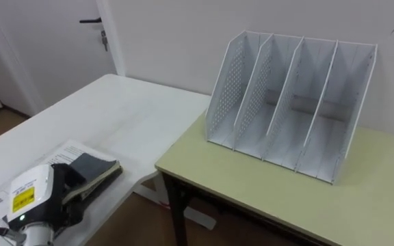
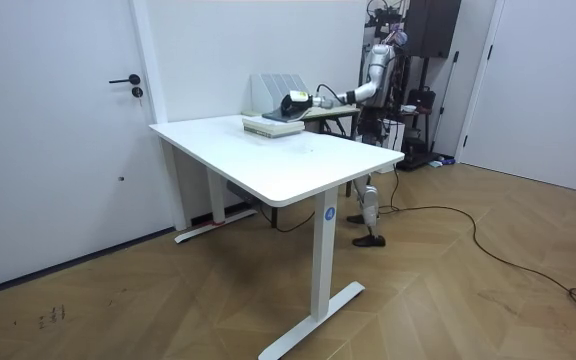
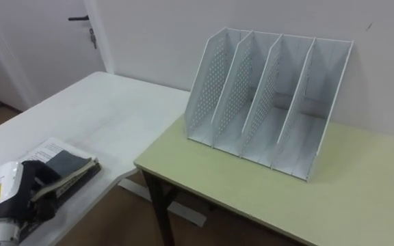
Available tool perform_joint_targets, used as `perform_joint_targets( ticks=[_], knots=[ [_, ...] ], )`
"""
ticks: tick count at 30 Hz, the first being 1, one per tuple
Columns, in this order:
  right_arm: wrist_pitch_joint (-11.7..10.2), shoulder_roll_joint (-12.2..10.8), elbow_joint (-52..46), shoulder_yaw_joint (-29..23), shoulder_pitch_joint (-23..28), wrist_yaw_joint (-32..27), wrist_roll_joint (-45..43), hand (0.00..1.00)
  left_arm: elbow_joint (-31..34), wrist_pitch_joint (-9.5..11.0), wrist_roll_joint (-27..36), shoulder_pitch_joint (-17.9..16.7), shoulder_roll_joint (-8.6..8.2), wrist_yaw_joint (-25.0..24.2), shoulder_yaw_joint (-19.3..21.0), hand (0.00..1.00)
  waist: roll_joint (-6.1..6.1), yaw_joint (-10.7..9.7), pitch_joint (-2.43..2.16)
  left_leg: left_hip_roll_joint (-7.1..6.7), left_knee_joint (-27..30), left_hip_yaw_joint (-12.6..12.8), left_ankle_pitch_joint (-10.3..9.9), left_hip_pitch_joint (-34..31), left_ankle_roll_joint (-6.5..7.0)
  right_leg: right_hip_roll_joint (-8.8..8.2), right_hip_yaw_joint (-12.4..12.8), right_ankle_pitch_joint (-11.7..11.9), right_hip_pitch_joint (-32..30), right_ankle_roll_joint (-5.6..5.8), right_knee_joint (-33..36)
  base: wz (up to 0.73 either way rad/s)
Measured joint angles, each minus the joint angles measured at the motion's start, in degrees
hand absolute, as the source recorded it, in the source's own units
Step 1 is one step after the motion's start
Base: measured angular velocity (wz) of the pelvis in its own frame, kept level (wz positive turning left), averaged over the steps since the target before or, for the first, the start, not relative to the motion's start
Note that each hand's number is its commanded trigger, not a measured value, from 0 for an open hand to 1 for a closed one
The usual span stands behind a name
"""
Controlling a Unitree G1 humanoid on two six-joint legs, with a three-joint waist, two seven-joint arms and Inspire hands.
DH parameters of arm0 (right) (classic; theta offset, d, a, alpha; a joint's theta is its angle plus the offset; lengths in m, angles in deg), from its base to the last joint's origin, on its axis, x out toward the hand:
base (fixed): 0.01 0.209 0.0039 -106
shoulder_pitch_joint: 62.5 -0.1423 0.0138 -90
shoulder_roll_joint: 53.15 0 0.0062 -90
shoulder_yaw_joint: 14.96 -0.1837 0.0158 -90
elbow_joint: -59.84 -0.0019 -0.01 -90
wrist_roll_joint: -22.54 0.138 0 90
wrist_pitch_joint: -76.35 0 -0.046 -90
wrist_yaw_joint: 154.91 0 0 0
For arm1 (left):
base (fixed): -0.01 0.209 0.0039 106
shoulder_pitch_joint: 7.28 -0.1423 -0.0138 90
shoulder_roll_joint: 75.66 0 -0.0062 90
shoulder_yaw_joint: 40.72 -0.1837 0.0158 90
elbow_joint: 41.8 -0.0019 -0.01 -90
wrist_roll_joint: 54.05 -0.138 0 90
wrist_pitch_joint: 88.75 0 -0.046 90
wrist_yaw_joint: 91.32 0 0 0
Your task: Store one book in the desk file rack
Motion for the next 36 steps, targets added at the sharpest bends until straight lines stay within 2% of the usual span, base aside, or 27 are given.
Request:
perform_joint_targets(
  ticks=[2,4,5,6,7,9,12,15,17,19,21,24,27,31,36],
  knots=[
    [-0.35,0.23,-0.68,0.59,-0.23,0.29,0.58,0.0,2.74,0.06,2.72,-0.17,0.02,-1.08,-0.26,1.0,-0.3,0.53,0.21,0.0,0.01,-0.03,0.0,-0.47,0.0,-0.03,-0.09,0.01,-0.37,0.01,0.02,0.02],
    [-0.86,0.9,-2.26,0.55,-1.01,0.7,3.19,0.0,6.27,0.75,9.68,-0.45,0.18,-2.65,-0.06,1.0,-0.62,1.89,0.36,0.0,0.09,-0.03,0.01,-1.23,0.01,-0.08,-0.24,0.02,-1.14,0.03,0.37,0.0],
    [-0.95,1.13,-3.43,0.54,-1.12,1.08,3.56,0.0,7.6,0.82,11.79,-0.63,0.29,-3.14,0.11,1.0,-0.46,2.15,0.26,0.0,0.21,-0.06,0.01,-1.52,0.01,-0.1,-0.25,0.02,-1.25,0.03,0.54,0.0],
    [-1.67,1.57,-6.48,0.4,-1.14,2.07,5.05,0.0,10.62,1.34,16.21,-0.96,0.43,-4.56,0.62,1.0,-0.71,2.69,0.42,0.0,0.68,-0.1,0.01,-2.17,0.01,-0.15,-0.23,0.02,-1.84,0.03,0.88,0.0],
    [-3.39,1.79,-8.52,0.39,-1.19,2.94,5.66,0.0,12.36,2.75,19.55,-0.99,0.43,-5.89,0.81,1.0,-1.1,3.26,0.6,0.05,0.78,-0.15,0.01,-2.32,0.01,-0.13,-0.27,0.02,-1.9,0.03,0.88,0.0],
    [-5.01,1.8,-12.54,0.33,-1.27,4.97,6.41,0.0,14.19,4.17,23.44,-1.47,0.46,-7.97,1.06,1.0,-1.46,3.93,0.38,0.09,0.83,-0.18,0.01,-2.22,0.01,-0.12,-0.43,0.02,-1.75,0.03,0.86,0.02],
    [-6.79,1.65,-22.33,0.48,-0.84,9.67,6.68,0.0,16.15,6.15,31.53,-2.12,0.48,-11.69,1.3,1.0,-1.49,4.63,0.4,0.09,0.82,-0.46,0.01,-1.57,0.01,-0.13,-0.69,0.03,-0.94,0.03,0.59,0.0],
    [-7.88,1.73,-33.56,0.46,0.02,13.65,6.59,0.0,19.43,7.08,39.53,-3.56,0.48,-15.41,2.82,1.0,-1.54,4.96,0.43,0.15,0.84,-0.47,0.01,-1.38,0.01,-0.1,-0.9,0.03,-0.72,0.03,0.48,0.0],
    [-8.95,1.76,-37.32,0.45,-0.03,15.68,7.02,0.0,20.65,7.53,43.76,-4.12,0.47,-17.36,3.07,1.0,-1.77,4.83,0.46,0.15,0.86,-0.79,0.01,-1.27,0.01,-0.18,-1.78,0.04,-0.14,0.01,0.02,0.11],
    [-9.09,1.88,-41.58,0.46,0.05,18.52,7.05,0.0,21.15,8.07,49.84,-4.89,0.35,-20.58,2.96,1.0,-2.23,5.24,0.59,0.2,0.89,-0.87,0.01,-1.06,0.01,-0.17,-2.05,0.04,0.13,0.01,-0.05,0.03],
    [-9.1,1.98,-45.1,0.49,0.18,20.57,7.05,0.0,21.31,8.08,53.26,-4.88,0.36,-22.81,2.96,1.0,-2.59,5.36,0.75,0.21,0.9,-1.67,0.01,-1.26,0.01,-0.16,-2.27,0.04,0.03,0.01,-0.07,0.02],
    [-9.18,2.0,-48.66,0.66,0.44,23.7,7.07,0.0,22.33,8.11,57.38,-4.88,0.4,-25.5,2.96,1.0,-3.19,5.46,0.71,0.21,0.9,-2.34,0.01,-1.29,0.01,-0.2,-2.91,0.04,0.08,0.01,-0.09,0.03],
    [-9.17,2.21,-51.64,0.53,1.03,25.69,7.12,0.0,23.03,8.65,60.67,-4.88,0.42,-28.02,3.48,1.0,-3.26,6.26,0.7,0.18,0.9,-2.43,0.01,-1.26,0.01,-0.25,-3.09,0.04,-0.04,0.01,-0.07,-0.07],
    [-9.35,2.82,-56.74,0.52,1.03,28.85,7.9,0.0,23.11,8.98,69.51,-4.88,0.41,-30.94,5.44,1.0,-3.38,6.45,0.7,0.17,0.9,-2.8,0.01,-0.89,0.01,-0.1,-1.97,0.04,-0.08,0.01,0.03,-0.12],
    [-9.92,3.68,-60.58,-1.07,1.05,32.88,10.67,0.0,23.23,9.7,74.09,-4.88,0.4,-36.62,6.82,1.0,-3.47,6.21,0.72,0.03,0.9,-3.26,0.01,-0.71,0.01,-0.17,-1.96,0.04,0.14,0.01,-0.01,-0.01]
  ],
)
